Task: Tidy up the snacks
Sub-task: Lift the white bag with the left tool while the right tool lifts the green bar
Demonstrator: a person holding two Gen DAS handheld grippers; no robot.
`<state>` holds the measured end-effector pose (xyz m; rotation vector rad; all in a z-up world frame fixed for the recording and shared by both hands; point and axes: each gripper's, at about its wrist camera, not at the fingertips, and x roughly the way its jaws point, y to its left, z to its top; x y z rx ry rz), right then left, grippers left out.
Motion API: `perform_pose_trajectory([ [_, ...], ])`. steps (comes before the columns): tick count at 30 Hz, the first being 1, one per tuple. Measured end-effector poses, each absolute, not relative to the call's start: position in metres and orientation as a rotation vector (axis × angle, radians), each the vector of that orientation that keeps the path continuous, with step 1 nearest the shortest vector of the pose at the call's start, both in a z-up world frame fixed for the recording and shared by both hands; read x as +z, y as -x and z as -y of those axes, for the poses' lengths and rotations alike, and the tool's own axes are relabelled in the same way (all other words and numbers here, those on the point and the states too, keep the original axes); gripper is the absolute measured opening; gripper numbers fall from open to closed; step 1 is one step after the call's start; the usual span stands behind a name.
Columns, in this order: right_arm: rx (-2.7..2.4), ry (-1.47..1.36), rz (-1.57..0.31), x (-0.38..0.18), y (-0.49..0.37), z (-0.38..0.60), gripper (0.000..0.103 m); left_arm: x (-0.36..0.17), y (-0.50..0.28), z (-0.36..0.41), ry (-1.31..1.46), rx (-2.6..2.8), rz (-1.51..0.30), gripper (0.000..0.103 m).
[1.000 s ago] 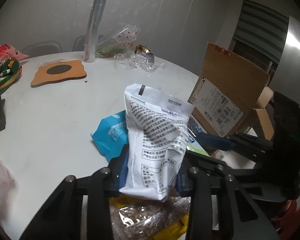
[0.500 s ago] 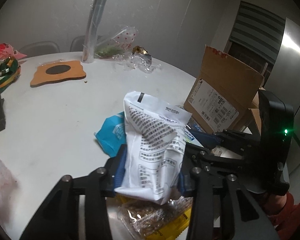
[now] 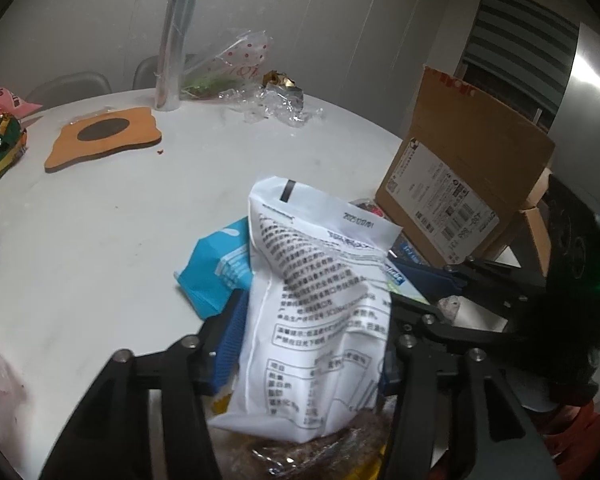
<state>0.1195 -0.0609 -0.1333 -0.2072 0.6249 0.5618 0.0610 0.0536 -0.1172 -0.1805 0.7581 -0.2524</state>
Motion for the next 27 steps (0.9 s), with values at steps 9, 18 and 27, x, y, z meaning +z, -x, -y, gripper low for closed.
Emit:
perform_pose_trajectory([
  [9, 0.559, 0.205, -0.615, -0.131, -0.117, 0.062, 0.024, -0.112, -0.053, -0.060, 0.193, -0.246, -0.720, 0.033],
  [18, 0.551, 0.188, -0.573, -0.117, -0.107, 0.067, 0.023, -0.094, -0.035, -0.071, 0.205, -0.207, -0.650, 0.026],
  [27, 0.534, 0.192, -0.577, -0.115, -0.105, 0.065, 0.023, -0.084, -0.022, -0.083, 0.215, -0.206, -0.601, 0.026],
])
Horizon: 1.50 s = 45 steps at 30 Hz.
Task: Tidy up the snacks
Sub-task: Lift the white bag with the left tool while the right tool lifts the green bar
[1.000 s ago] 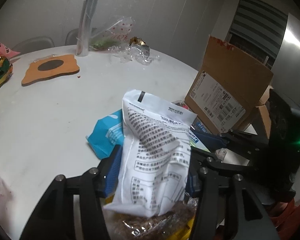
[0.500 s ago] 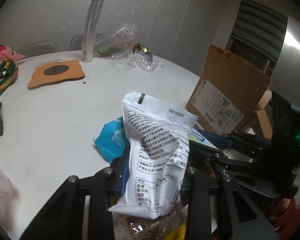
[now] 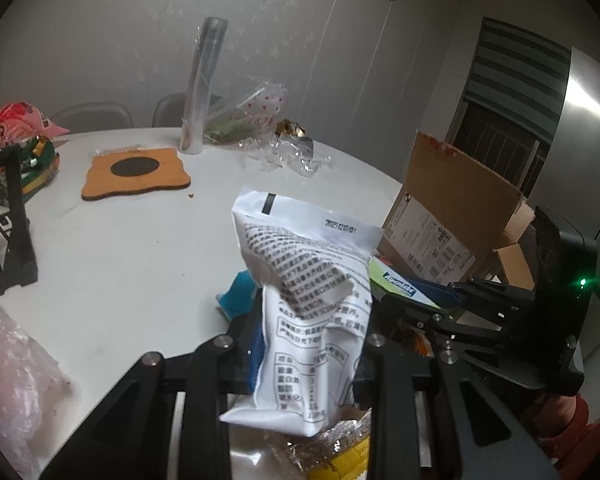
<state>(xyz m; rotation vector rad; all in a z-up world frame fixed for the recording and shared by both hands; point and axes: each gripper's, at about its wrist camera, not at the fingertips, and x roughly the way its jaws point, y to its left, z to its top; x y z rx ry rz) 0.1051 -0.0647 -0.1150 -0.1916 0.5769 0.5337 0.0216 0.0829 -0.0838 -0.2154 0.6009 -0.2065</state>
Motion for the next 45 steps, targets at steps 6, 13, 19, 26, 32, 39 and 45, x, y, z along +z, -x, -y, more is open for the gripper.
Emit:
perform_pose_trajectory([
  [6, 0.554, 0.190, -0.513, -0.094, -0.097, 0.068, 0.023, -0.059, -0.013, -0.089, 0.205, -0.197, -0.533, 0.026],
  [13, 0.641, 0.177, -0.392, -0.046, -0.077, 0.077, 0.023, -0.006, -0.001, -0.080, 0.153, -0.193, -0.414, 0.026],
  [19, 0.616, 0.176, -0.266, -0.006, -0.061, 0.105, 0.023, 0.038, -0.005, -0.052, 0.104, -0.254, -0.346, 0.026],
  [26, 0.517, 0.131, -0.197, 0.018, -0.060, 0.161, 0.023, 0.071, -0.038, 0.018, 0.022, -0.419, -0.363, 0.026],
  [32, 0.405, 0.075, -0.201, 0.020, -0.067, 0.219, 0.023, 0.076, -0.080, 0.086, -0.044, -0.548, -0.458, 0.026],
  [39, 0.375, 0.019, -0.283, 0.009, -0.095, 0.274, 0.023, 0.062, -0.128, 0.135, -0.085, -0.577, -0.590, 0.026],
  [45, 0.305, 0.006, -0.310, 0.000, -0.115, 0.302, 0.023, 0.053, -0.157, 0.151, -0.116, -0.535, -0.668, 0.026],
])
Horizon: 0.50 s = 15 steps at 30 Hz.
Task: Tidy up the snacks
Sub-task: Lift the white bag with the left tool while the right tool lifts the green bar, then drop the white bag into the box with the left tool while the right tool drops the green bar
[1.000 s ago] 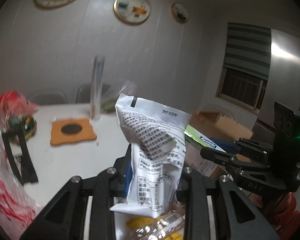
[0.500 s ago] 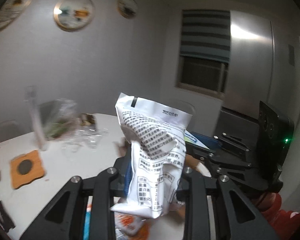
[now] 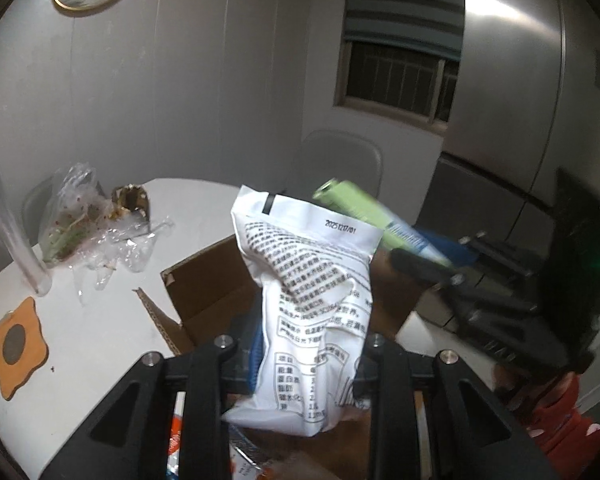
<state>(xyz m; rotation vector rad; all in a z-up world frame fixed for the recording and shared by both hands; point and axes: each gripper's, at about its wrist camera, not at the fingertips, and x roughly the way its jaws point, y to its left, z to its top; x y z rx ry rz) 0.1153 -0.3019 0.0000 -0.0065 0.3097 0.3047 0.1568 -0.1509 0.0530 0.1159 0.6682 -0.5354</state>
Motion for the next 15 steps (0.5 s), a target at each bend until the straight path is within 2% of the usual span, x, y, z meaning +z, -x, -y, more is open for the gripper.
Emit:
perform_pose_trajectory([
  [9, 0.429, -0.007, -0.334, 0.011, -0.138, 0.303, 0.023, 0.023, -0.188, 0.162, -0.160, -0.527, -0.798, 0.027],
  [15, 0.550, 0.008, -0.504, 0.002, -0.170, 0.290, 0.023, 0.013, -0.186, 0.173, -0.262, -0.497, -0.809, 0.030],
])
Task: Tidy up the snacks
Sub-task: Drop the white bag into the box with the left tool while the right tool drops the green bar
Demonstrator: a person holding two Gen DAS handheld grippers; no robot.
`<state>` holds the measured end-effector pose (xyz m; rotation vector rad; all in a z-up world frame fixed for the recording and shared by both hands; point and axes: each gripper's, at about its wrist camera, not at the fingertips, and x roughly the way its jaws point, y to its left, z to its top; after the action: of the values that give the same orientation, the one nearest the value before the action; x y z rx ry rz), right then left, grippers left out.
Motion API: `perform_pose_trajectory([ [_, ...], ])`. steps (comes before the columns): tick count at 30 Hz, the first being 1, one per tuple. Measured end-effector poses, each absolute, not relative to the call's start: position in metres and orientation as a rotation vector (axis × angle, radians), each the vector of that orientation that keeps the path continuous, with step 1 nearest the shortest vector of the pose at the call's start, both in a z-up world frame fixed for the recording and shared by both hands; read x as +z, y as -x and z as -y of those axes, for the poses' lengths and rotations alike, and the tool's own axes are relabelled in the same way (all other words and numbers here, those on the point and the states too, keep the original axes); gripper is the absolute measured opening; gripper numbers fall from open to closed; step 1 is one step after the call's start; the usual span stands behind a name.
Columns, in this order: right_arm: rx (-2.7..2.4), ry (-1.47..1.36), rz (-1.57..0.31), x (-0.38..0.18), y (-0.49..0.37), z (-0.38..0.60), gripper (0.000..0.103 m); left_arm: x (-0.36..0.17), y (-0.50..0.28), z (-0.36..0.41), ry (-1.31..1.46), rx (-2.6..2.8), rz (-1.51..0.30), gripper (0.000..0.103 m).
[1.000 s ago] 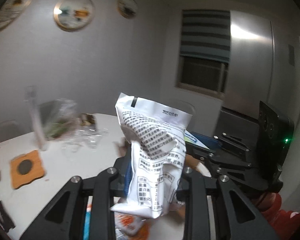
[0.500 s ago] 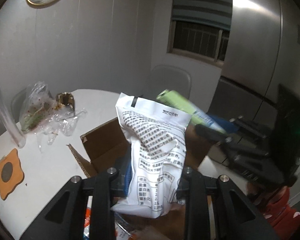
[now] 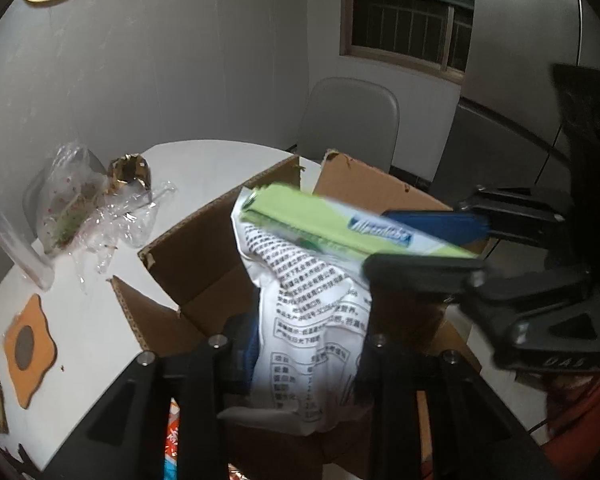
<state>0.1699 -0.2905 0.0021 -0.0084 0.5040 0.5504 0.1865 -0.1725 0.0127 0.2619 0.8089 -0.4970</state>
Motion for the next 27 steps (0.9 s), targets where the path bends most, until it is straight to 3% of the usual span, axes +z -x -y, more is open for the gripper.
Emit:
perform_pose_trajectory([
  [5, 0.579, 0.009, -0.610, -0.005, -0.185, 0.285, 0.023, 0.011, -0.184, 0.176, -0.295, -0.505, -0.794, 0.038],
  [7, 0.577, 0.000, -0.638, -0.009, -0.189, 0.288, 0.023, 0.018, -0.182, 0.173, -0.288, -0.485, -0.763, 0.051],
  [9, 0.577, -0.003, -0.663, -0.013, -0.191, 0.289, 0.023, 0.023, -0.179, 0.169, -0.283, -0.472, -0.734, 0.056],
  [13, 0.566, 0.013, -0.681, -0.013, -0.194, 0.286, 0.023, 0.031, -0.169, 0.158, -0.256, -0.477, -0.694, 0.079],
  [15, 0.556, 0.034, -0.691, -0.014, -0.196, 0.282, 0.023, 0.034, -0.167, 0.151, -0.256, -0.467, -0.667, 0.086],
  [27, 0.489, 0.149, -0.719, -0.014, -0.196, 0.253, 0.032, 0.057, -0.135, 0.098, -0.131, -0.390, -0.613, 0.094],
])
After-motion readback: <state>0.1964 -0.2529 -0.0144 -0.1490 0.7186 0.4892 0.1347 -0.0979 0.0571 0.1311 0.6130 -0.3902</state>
